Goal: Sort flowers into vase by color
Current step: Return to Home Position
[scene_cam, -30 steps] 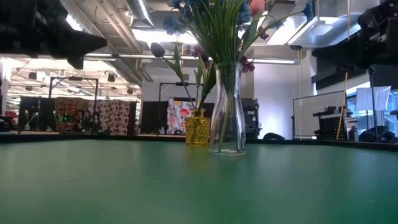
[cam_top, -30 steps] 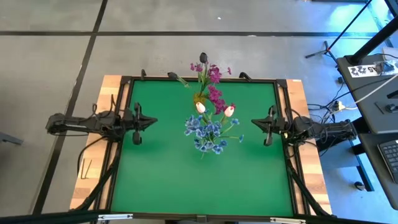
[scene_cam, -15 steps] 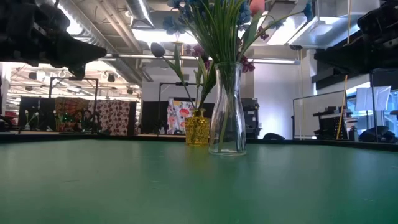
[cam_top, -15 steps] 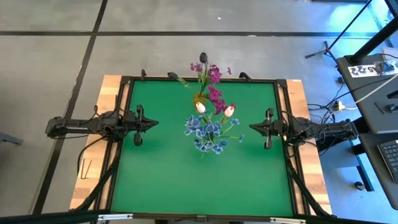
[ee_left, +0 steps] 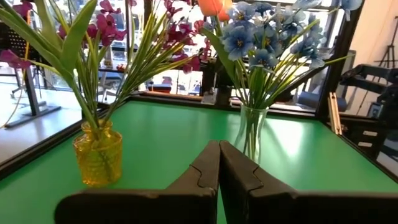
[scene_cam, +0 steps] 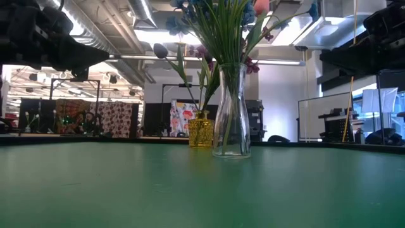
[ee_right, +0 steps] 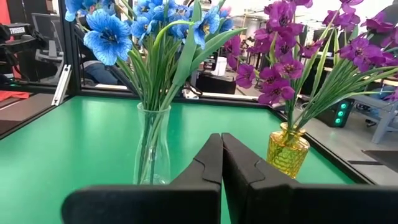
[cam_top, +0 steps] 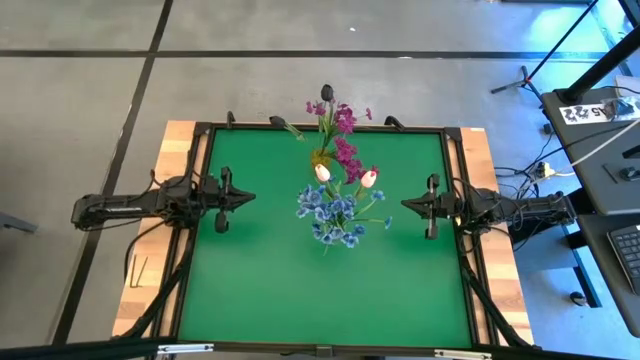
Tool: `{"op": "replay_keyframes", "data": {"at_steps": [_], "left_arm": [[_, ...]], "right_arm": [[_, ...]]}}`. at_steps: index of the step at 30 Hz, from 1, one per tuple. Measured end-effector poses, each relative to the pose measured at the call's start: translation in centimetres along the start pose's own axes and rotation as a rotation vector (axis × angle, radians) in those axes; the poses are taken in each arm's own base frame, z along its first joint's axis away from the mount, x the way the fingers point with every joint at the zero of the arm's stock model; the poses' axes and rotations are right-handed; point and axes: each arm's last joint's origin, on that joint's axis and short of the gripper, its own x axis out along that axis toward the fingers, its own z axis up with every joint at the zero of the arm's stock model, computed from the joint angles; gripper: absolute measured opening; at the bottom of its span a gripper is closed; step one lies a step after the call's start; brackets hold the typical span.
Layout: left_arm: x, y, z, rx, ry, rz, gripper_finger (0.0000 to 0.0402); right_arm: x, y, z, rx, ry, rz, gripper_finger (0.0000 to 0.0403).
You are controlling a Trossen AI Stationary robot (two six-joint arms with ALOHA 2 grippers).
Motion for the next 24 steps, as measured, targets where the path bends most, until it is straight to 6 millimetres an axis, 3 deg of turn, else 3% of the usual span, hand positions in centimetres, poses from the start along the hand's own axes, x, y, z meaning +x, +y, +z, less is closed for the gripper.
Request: {"op": "replay_keyframes", "data": {"at_steps": [15, 24], "left_arm": [[-0.01, -0.15, 0.15, 0.000, -0.010, -0.049, 0.0000], [-0.01, 0.19, 0.14, 0.009, -0.016, 0.067, 0.0000]], "right_arm": [[0.00, -0.05, 0.00, -0.003, 0.000, -0.017, 0.0001], [0.00, -0.05, -0.01, -0.003, 0.000, -0.018, 0.0001]]}}
